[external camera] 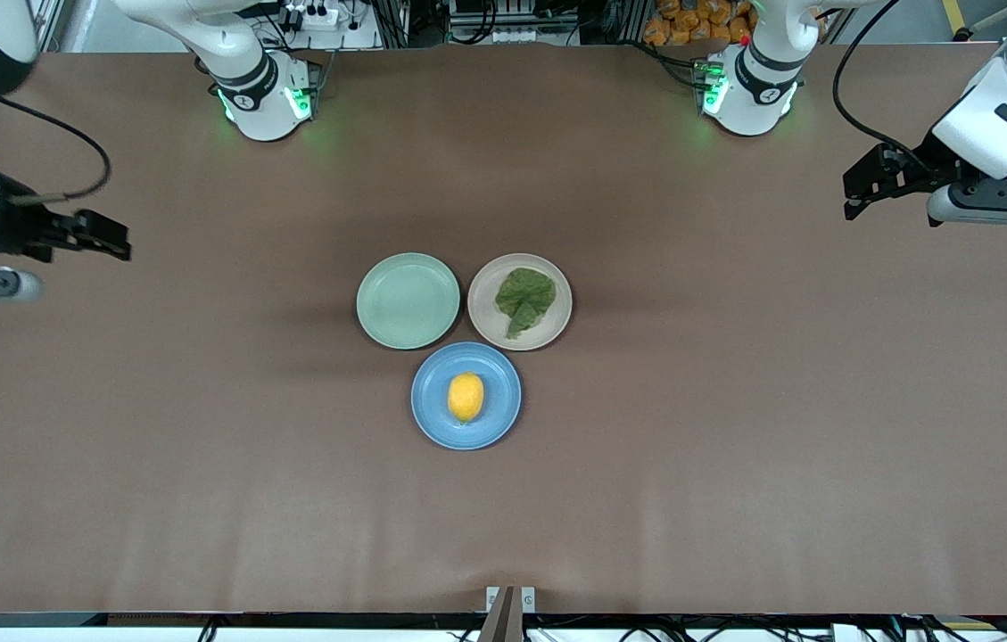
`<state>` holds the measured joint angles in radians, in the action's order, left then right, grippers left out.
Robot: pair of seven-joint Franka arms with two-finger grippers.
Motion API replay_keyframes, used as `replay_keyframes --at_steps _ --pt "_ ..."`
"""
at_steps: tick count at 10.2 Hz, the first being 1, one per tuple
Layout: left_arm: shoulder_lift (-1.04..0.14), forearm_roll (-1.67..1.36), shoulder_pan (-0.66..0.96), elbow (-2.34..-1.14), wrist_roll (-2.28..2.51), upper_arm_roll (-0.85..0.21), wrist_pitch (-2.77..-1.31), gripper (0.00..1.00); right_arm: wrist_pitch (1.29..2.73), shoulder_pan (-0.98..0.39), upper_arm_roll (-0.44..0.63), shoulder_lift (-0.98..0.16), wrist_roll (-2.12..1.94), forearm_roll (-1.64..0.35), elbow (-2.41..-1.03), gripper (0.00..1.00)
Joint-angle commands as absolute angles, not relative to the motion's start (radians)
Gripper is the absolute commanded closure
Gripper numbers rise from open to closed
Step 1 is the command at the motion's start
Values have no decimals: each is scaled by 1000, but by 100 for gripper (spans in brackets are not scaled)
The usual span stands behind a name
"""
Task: Pick lemon and lettuce from blue and beige plates
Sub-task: 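Move the left gripper over the lettuce while the right gripper approaches the lemon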
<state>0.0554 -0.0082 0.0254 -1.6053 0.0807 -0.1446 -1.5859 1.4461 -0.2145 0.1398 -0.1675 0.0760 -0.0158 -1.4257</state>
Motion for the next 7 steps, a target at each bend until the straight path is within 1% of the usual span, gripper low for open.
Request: replay_keyframes --at_steps 1,4,7 --pt "49 -37 18 -1583 75 -146 -1562 0 1524 -262 138 -227 238 -69 -1414 0" --pt "28 -34 32 -1583 87 -152 -1563 0 1641 -328 126 -310 412 -92 -1411 0" --pt "-44 -43 67 -1583 129 -173 -1580 0 1753 -342 80 -383 532 -112 -1408 0"
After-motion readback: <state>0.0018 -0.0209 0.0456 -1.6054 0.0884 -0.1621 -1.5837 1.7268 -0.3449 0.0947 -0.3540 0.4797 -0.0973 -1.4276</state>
